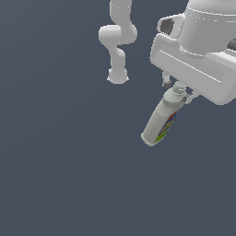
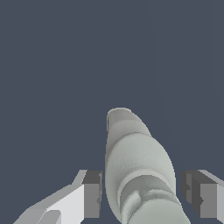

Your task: Pick up the object and move it to a goal position.

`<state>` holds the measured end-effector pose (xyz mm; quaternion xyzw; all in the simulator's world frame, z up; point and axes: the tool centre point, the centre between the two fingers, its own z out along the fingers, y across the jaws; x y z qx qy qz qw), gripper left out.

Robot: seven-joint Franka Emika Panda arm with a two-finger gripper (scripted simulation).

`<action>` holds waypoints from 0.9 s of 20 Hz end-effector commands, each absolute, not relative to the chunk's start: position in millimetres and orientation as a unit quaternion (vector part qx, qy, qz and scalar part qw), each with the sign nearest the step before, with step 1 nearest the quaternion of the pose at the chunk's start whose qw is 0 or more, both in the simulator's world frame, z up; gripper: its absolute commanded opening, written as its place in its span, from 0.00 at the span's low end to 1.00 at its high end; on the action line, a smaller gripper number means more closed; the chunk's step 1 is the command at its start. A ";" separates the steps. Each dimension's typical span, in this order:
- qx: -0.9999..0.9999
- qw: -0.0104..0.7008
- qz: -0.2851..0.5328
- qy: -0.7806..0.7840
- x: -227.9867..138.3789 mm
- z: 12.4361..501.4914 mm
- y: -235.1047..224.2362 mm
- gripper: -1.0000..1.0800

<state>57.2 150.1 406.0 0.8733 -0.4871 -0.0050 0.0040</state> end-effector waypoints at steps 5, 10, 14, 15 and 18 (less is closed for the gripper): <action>0.873 0.000 0.000 -0.487 65.7 427.1 167.3 0.00; 0.873 0.000 0.000 -0.487 69.2 432.5 173.9 0.00; 0.873 0.000 0.000 -0.487 70.7 434.5 176.8 0.00; 0.873 0.000 0.000 -0.487 70.9 434.8 177.0 0.00; 0.873 0.000 0.000 -0.487 71.3 435.0 177.2 0.00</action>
